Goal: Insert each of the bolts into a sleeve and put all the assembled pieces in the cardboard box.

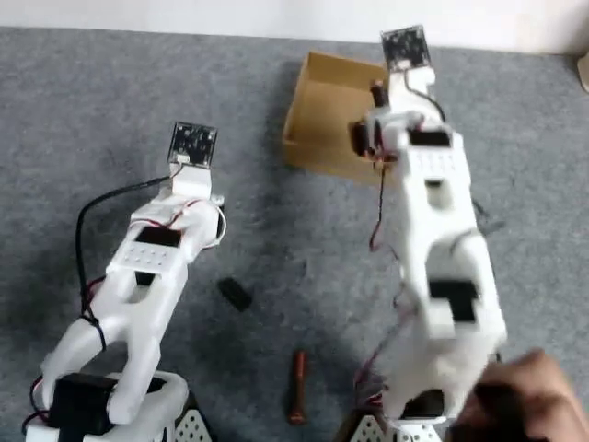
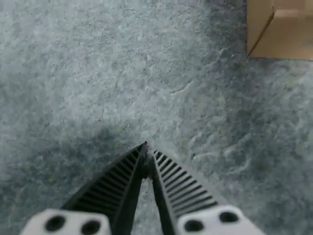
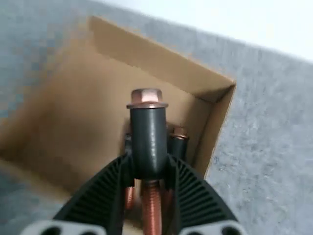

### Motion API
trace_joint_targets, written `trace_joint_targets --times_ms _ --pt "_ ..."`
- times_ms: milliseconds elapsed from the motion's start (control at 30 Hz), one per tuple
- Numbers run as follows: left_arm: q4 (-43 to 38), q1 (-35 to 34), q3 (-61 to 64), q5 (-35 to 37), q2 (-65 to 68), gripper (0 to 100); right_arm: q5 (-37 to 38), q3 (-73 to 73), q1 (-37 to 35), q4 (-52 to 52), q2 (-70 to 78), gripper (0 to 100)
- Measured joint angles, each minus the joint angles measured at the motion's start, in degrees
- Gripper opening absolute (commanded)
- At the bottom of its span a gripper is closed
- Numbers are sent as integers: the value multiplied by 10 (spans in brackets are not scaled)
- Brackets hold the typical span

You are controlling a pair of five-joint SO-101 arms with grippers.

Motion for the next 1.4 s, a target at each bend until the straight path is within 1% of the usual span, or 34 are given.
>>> trace_joint_targets --times_ms 133,267,400,467,633,700,733,967,1067,1133,1200,1233,1300,1400 --pt "2 0 -4 0 2 7 1 -258 11 92 220 5" --pt "2 0 -4 0 2 7 0 -497 12 170 400 5" --pt "2 0 -4 0 2 7 1 -713 11 228 528 12" --pt "2 0 -4 0 2 7 1 -775 11 251 565 53" --pt "2 0 -4 0 2 7 1 -814 11 300 579 292" --pt "2 0 -4 0 2 7 1 -818 10 316 579 361" --pt "2 0 -4 0 3 7 2 -819 8 326 579 380" --pt "2 0 -4 0 4 10 2 -823 5 399 555 386" --pt "4 4 -4 0 4 10 2 -823 6 457 517 386" --pt "11 22 -11 1 4 11 1 -823 13 499 475 386" --pt "44 44 -40 1 4 12 1 -823 19 545 431 386" --pt "75 56 -62 1 4 21 1 -823 19 567 409 386" --pt "156 87 -120 3 5 59 1 -823 15 604 365 386" --pt "306 142 -227 37 5 80 -18 -823 23 609 303 386"
